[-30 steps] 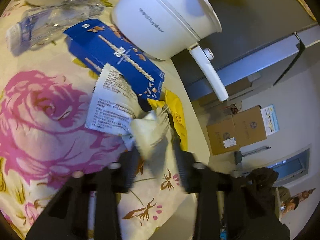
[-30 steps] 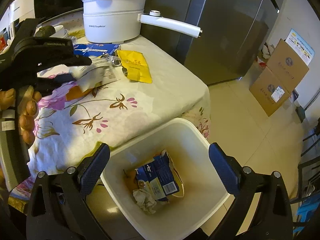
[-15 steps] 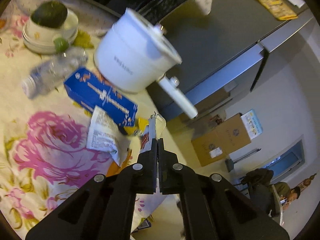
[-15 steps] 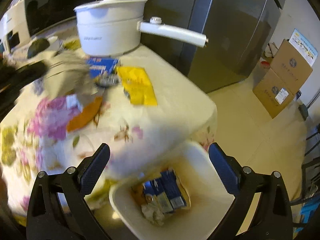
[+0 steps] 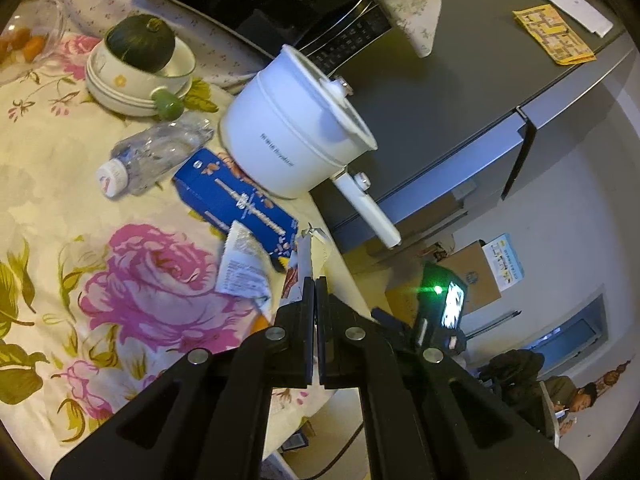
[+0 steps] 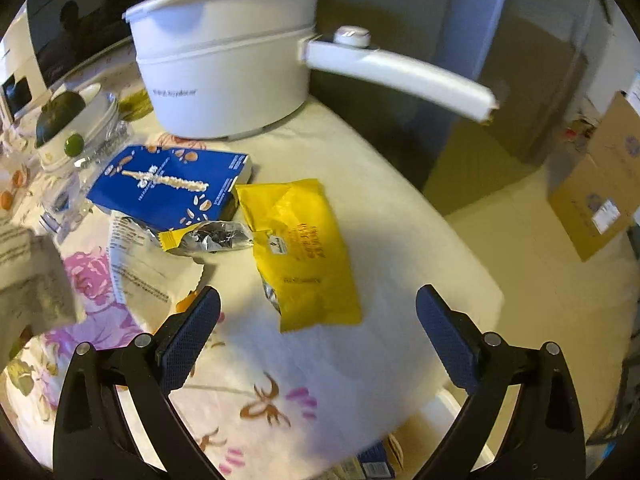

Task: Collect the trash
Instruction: 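Grasp the yellow snack bag on the table with the right tool, then carry the white stick with the left tool while the right tool carries the yellow bag to the bin, then open the right tool over the bin while the left tool releases the stick into it, then reach the left tool to the white paper receipt and grasp it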

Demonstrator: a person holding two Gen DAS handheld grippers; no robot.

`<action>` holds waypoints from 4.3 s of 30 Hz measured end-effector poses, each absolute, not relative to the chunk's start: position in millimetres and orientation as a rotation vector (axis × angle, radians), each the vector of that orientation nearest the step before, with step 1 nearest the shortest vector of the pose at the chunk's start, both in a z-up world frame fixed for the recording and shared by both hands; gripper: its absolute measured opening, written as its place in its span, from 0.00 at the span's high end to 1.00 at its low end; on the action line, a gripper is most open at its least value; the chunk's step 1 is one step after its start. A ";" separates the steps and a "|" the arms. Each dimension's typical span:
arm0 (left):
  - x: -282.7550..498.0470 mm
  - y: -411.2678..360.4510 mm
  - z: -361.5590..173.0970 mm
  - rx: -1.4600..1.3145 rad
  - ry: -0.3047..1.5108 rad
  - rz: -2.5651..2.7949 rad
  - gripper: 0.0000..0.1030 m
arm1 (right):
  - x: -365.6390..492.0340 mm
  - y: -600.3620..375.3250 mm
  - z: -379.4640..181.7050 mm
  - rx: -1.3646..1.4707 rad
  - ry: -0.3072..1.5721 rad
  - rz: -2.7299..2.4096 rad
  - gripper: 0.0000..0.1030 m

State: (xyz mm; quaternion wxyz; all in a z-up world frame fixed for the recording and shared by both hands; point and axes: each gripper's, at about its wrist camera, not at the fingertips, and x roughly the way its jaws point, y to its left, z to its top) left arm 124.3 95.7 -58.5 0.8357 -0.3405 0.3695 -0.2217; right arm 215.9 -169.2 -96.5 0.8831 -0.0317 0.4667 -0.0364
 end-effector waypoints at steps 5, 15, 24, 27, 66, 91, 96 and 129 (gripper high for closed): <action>127.9 95.6 -68.8 -0.720 0.805 -0.459 0.99 | 233.9 -169.4 -111.0 -0.060 0.999 -0.023 0.15; 129.7 92.5 -73.9 -0.719 0.816 -0.452 0.99 | 242.4 -170.0 -126.3 -0.043 1.051 0.006 0.55; 129.0 93.3 -73.5 -0.722 0.806 -0.438 0.99 | 233.7 -162.0 -110.6 -0.047 1.000 0.017 0.87; 127.6 92.7 -71.0 -0.721 0.797 -0.438 0.99 | 230.0 -157.3 -103.7 -0.066 0.971 0.009 0.92; 79.3 39.3 -34.9 -0.673 0.767 -0.638 0.99 | 59.1 -165.9 -12.9 -0.172 0.741 -0.133 0.94; 54.4 -47.3 -76.4 -0.527 0.954 -0.766 0.99 | 5.2 -230.4 -60.0 -0.079 0.874 -0.258 0.92; 52.8 -60.7 -92.8 -0.504 1.004 -0.770 0.99 | 3.1 -236.3 -64.0 -0.063 0.893 -0.264 0.92; 72.1 -51.4 -122.8 -0.508 1.090 -0.583 0.39 | 20.8 -237.5 -60.1 0.002 0.867 -0.369 0.07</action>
